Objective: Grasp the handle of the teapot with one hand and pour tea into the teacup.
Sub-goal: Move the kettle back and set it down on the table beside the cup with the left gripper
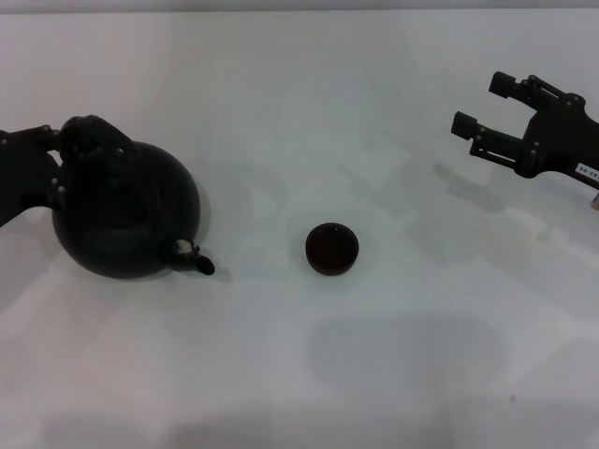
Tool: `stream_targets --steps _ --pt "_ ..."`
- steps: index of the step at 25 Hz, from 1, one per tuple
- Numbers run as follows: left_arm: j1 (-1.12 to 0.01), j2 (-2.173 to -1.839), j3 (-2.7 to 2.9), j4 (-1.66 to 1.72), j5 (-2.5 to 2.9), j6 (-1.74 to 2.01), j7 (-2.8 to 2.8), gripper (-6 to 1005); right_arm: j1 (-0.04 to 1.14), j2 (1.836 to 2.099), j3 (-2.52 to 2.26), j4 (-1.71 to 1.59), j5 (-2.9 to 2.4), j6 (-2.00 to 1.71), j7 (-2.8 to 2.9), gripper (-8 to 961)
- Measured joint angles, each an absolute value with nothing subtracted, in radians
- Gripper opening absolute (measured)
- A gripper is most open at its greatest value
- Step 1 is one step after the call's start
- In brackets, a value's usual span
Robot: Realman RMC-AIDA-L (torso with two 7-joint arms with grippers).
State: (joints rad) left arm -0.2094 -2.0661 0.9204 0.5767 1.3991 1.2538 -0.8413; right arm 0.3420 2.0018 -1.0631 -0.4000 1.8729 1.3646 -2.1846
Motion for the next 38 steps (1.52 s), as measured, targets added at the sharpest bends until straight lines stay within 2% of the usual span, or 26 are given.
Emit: stream_targets --steps 12,18,23,38 --pt "-0.209 -2.075 0.884 0.577 1.394 1.239 -0.831 101 0.345 2.002 -1.063 -0.397 1.873 1.360 -2.184 867" --pt "-0.207 -2.074 0.882 0.577 1.394 1.239 -0.825 142 0.346 2.002 -1.063 -0.397 1.873 1.359 -2.184 867" --pt "-0.205 -2.074 0.882 0.577 1.394 1.246 -0.801 288 0.343 2.002 -1.063 -0.397 1.873 1.359 -2.184 867" --pt "-0.197 -2.074 0.886 0.577 1.358 1.263 -0.791 626 0.342 2.002 -1.060 -0.397 1.873 1.359 -2.184 868"
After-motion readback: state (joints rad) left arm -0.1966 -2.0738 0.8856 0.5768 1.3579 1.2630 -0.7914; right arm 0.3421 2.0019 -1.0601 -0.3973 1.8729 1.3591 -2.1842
